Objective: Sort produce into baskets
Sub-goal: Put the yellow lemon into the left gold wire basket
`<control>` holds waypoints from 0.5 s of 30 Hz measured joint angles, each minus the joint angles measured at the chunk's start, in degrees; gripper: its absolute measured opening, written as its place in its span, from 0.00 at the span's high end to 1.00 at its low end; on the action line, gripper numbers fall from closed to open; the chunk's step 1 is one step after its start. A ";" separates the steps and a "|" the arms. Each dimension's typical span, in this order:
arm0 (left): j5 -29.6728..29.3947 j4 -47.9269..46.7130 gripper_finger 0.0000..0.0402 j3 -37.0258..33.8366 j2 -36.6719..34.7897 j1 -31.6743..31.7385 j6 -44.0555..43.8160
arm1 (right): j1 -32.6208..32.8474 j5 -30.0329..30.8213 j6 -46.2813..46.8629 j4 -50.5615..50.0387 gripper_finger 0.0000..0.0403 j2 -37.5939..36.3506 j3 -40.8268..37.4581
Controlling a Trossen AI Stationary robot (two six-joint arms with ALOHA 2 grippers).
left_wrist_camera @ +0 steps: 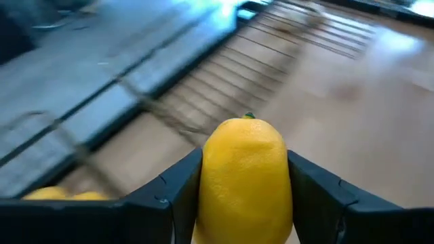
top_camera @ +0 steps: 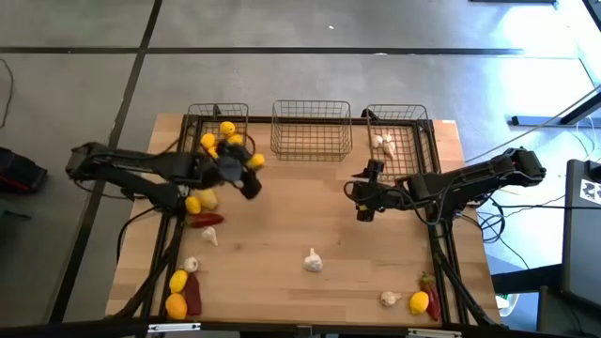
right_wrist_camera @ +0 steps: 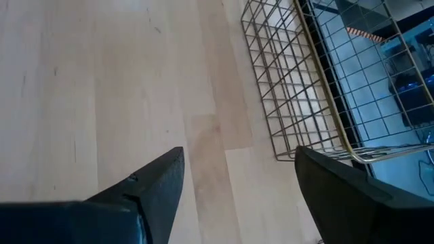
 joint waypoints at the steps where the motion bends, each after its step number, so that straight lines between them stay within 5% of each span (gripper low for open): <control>1: -0.79 -0.27 0.55 0.00 -0.70 1.61 -0.10 | 0.00 0.01 0.01 0.01 0.32 0.00 0.01; 15: 0.71 -8.23 0.55 -0.52 0.65 29.24 -2.67 | 0.00 0.55 0.02 0.38 0.32 0.00 0.00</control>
